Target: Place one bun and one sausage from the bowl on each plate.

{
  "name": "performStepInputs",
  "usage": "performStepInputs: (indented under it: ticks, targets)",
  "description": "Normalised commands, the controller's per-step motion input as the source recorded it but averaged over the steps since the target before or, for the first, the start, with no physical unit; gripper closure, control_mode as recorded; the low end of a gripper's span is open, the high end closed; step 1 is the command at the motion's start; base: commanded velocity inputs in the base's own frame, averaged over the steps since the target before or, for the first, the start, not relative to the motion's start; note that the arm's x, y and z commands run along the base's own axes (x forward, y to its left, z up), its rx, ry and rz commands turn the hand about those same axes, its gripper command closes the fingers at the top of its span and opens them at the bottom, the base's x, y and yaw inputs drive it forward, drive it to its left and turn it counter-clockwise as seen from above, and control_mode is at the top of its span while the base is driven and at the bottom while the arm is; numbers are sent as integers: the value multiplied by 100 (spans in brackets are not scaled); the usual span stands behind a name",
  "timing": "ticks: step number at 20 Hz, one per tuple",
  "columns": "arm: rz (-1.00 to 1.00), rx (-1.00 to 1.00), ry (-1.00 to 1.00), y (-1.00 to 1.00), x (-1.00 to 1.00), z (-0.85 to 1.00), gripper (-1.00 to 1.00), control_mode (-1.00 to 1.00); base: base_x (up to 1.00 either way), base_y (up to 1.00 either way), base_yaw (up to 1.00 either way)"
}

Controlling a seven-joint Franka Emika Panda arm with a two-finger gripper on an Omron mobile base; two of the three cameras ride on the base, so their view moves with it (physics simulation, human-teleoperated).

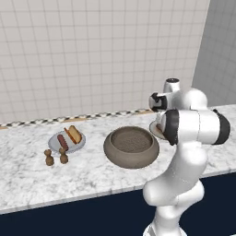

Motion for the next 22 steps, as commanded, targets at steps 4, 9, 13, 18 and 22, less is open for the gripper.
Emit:
performStepInputs:
  ticks: [4, 9, 13, 18, 22]
  targets:
    - [-1, 0, -14, 31, -87, 100, -100, -100, 0, 0, 0]
    - [1, 0, -8, 90, -66, 100, -100, -100, 0, 0, 0]
    - [1, -2, -1, 96, -64, 94, -100, -100, 0, 0, 0]
    - [0, -1, 0, 96, -67, 41, -100, -100, 0, 0, 0]
    - [0, 0, -1, 82, -91, 1, -100, -100, 0, 0, 0]
